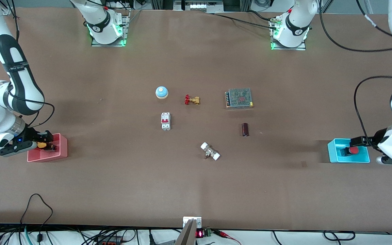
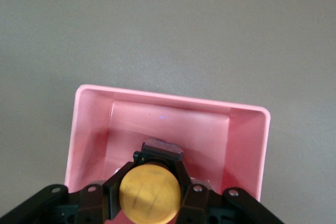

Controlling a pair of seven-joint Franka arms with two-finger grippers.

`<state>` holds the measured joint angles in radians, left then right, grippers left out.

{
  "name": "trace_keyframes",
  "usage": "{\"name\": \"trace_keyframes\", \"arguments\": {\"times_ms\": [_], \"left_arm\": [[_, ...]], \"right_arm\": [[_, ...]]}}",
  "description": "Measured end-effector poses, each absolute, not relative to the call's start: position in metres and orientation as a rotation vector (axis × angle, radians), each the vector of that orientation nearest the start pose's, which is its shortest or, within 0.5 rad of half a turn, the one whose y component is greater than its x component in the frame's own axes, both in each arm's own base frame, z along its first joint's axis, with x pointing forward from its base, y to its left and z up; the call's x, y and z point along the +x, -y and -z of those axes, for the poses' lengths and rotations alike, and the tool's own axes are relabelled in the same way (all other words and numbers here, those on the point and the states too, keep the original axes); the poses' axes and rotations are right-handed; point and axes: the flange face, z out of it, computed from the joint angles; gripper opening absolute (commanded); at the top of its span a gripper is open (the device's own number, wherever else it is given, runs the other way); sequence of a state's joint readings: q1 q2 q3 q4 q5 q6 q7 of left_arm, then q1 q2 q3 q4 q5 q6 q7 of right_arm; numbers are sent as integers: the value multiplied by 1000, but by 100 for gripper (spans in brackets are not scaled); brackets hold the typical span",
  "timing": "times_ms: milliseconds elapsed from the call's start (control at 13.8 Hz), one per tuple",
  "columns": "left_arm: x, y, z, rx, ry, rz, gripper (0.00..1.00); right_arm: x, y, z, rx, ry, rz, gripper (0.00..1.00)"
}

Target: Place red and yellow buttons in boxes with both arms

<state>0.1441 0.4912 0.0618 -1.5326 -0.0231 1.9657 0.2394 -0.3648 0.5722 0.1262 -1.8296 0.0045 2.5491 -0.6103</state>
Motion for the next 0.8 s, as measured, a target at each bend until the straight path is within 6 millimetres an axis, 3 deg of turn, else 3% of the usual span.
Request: {"name": "trace_keyframes", "arguments": {"times_ms": [290,507,580,652,797], "left_arm": [[657,-62,-448,-3148,49,-176,100],[642,-10,-513,-3136,89,-243,100],[637,5,-534,-3137,73,-225,100],[631,17,-551,-3139,57,-196,100],[620,29,-573,-3139,20,-161,100]], "right_arm": [[642,163,-230,-3080,533,249,62],[642,163,-230,-3080,533,249,68],[642,163,-230,-3080,533,249,70],[642,163,-230,-3080,533,249,79],[642,163,-230,-3080,533,250,85]]}}
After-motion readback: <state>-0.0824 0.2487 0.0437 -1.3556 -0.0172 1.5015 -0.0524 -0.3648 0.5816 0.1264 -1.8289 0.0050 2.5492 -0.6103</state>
